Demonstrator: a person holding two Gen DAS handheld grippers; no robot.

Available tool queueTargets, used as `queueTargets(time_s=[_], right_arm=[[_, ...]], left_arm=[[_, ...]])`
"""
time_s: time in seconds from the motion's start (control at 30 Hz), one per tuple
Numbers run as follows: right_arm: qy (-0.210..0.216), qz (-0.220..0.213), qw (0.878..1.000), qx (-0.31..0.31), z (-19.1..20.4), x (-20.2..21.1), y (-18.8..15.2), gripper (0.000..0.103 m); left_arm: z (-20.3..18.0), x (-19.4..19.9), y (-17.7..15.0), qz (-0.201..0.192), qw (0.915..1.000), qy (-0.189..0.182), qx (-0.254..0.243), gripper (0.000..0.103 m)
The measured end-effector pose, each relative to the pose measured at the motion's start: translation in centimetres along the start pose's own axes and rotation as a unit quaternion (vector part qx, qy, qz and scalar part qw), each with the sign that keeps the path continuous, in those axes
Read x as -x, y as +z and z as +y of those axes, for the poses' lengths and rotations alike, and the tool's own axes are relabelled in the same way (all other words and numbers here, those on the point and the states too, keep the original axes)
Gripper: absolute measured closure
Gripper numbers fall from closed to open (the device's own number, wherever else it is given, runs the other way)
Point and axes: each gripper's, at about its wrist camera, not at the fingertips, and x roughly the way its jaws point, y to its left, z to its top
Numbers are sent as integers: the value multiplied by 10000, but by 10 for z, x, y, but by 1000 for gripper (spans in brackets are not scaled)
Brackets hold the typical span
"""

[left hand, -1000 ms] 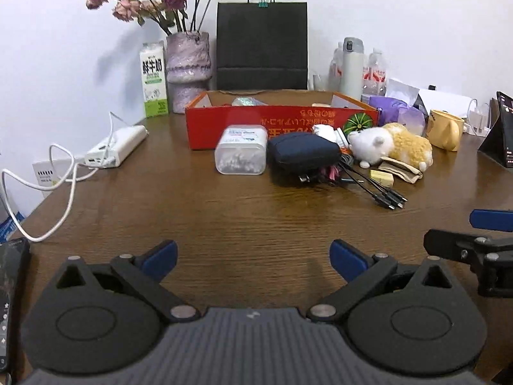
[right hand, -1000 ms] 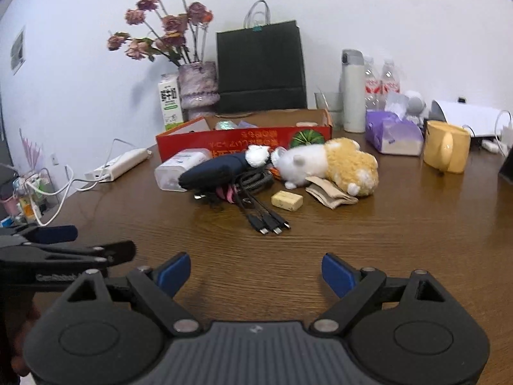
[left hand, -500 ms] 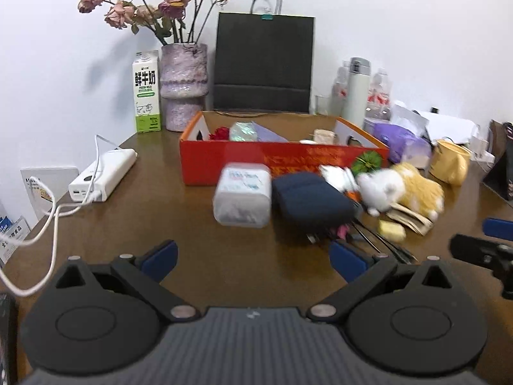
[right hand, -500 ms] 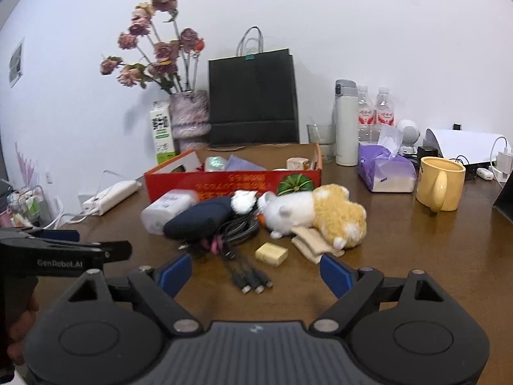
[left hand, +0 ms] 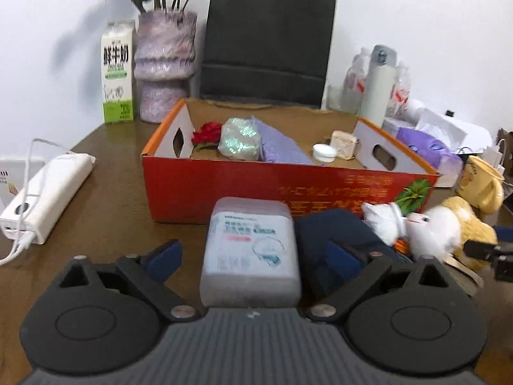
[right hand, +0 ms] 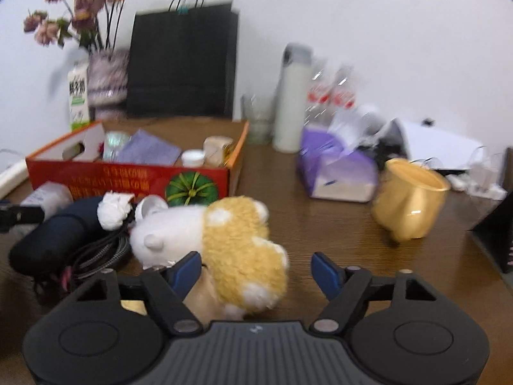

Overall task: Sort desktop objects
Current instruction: 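Grasp the white cotton-bud box with the left tool while the right tool grasps the white-and-yellow plush toy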

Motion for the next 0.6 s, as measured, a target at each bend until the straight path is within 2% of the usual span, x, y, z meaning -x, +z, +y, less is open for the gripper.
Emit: queueTargets(time_s=[0.07, 0.13, 0.2, 0.27, 0.33, 0.47, 0.6], right_arm=[[206, 168, 9996, 33, 1, -19, 5, 32], [372, 213, 9991, -10, 3, -32, 6, 46], [361, 129, 9991, -157, 3, -41, 5, 54], [329, 49, 9994, -106, 8, -41, 2, 57], [407, 26, 9989, -229, 7, -38, 0, 57], [366, 12, 9985, -417, 2, -38, 2, 58], [216, -178, 9978, -595, -3, -30, 1, 58]], left_arm=[[3, -13, 5, 111, 9998, -128, 86, 20], [9, -22, 5, 154, 9990, -335, 238, 35], [15, -25, 0, 67, 9978, -469, 467, 35], [18, -21, -1, 65, 9972, -514, 539, 35], [15, -18, -3, -7, 9978, -436, 500, 35], [3, -11, -4, -162, 9995, -258, 123, 35], [3, -2, -7, -260, 9994, -144, 183, 35]])
